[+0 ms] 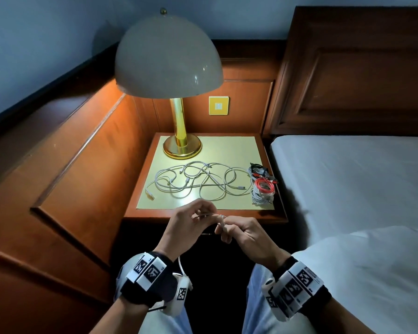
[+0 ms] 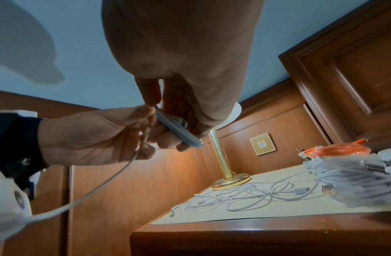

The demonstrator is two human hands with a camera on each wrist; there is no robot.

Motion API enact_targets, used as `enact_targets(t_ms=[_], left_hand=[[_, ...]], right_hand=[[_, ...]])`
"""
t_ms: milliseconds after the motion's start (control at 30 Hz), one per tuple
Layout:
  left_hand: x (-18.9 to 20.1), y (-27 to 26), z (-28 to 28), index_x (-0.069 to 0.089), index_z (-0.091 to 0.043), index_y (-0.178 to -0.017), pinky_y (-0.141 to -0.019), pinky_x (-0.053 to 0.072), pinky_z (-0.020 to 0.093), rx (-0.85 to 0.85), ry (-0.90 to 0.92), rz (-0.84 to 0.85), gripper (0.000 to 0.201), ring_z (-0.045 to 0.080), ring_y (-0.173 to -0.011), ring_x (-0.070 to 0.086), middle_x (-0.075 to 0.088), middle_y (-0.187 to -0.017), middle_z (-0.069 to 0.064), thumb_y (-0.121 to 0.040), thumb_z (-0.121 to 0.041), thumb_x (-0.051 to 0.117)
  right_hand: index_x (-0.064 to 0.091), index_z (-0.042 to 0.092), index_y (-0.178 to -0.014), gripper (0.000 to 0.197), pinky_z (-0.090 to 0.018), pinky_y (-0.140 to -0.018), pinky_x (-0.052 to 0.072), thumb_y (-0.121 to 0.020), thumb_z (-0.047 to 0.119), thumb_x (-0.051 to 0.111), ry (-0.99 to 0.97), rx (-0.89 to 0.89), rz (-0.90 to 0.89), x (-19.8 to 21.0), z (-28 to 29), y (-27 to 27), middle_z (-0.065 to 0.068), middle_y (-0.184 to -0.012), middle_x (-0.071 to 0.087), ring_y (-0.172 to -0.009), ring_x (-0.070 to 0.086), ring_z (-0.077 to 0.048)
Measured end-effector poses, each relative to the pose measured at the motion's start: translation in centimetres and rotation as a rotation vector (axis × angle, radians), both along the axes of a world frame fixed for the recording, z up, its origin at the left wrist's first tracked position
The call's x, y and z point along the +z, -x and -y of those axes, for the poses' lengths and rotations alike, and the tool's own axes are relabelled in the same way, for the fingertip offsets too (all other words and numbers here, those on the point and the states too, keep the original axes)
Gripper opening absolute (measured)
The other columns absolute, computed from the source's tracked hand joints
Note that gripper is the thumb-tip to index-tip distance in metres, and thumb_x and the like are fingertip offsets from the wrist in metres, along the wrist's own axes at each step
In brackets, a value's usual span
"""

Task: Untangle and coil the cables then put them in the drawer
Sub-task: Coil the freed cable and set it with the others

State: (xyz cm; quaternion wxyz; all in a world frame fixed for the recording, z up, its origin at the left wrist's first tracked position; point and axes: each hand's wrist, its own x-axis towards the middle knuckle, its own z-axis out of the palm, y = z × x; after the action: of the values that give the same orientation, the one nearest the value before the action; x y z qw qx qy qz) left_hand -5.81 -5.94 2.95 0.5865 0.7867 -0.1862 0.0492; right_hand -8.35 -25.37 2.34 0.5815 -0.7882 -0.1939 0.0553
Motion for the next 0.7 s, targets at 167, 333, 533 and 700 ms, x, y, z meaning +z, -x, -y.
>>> enact_targets(t_ms=[167, 333, 533, 700], left_hand=[[-1.3, -0.2, 0.4, 0.069, -0.009, -0.094, -0.072, 0.054, 0.049, -0.053, 0.148, -0.146, 0.020, 0.032, -0.071, 0.062, 0.070, -0.078, 0.010, -0.089, -0.027, 0.076], [-1.4, 0.7, 1.1, 0.067, 0.003, -0.108, -0.080, 0.052, 0.060, -0.094, 0.408, -0.308, 0.031, 0.035, -0.081, 0.064, 0.068, -0.087, 0.015, -0.091, -0.023, 0.072], [-2.0, 1.4, 1.4, 0.068, 0.007, -0.114, -0.094, 0.054, 0.044, -0.080, 0.537, -0.443, 0.029, 0.029, -0.093, 0.069, 0.074, -0.103, 0.019, -0.085, 0.005, 0.066], [-1.9, 1.9, 1.4, 0.072, 0.000, -0.116, -0.095, 0.054, 0.036, -0.065, 0.472, -0.391, 0.026, 0.026, -0.101, 0.069, 0.074, -0.110, 0.015, -0.092, 0.001, 0.065]], right_hand=[[0.070, -0.004, -0.090, 0.033, -0.035, -0.073, 0.045, -0.100, 0.011, 0.041, -0.201, 0.028, -0.167, 0.9, 0.0, 0.2, -0.013, -0.077, 0.063, -0.073, 0.055, -0.023], [0.067, -0.012, -0.091, 0.036, -0.038, -0.073, 0.043, -0.095, 0.016, 0.044, -0.373, 0.046, -0.286, 1.6, 0.1, 0.3, -0.021, -0.082, 0.060, -0.075, 0.051, -0.031], [0.067, -0.013, -0.097, 0.037, -0.037, -0.075, 0.045, -0.094, 0.016, 0.045, -0.592, 0.042, -0.366, 2.4, 0.2, 0.6, -0.023, -0.082, 0.056, -0.078, 0.051, -0.033], [0.071, -0.007, -0.099, 0.034, -0.040, -0.082, 0.047, -0.095, 0.017, 0.047, -0.661, 0.009, -0.394, 2.6, -0.1, 0.3, -0.022, -0.083, 0.061, -0.075, 0.057, -0.028]])
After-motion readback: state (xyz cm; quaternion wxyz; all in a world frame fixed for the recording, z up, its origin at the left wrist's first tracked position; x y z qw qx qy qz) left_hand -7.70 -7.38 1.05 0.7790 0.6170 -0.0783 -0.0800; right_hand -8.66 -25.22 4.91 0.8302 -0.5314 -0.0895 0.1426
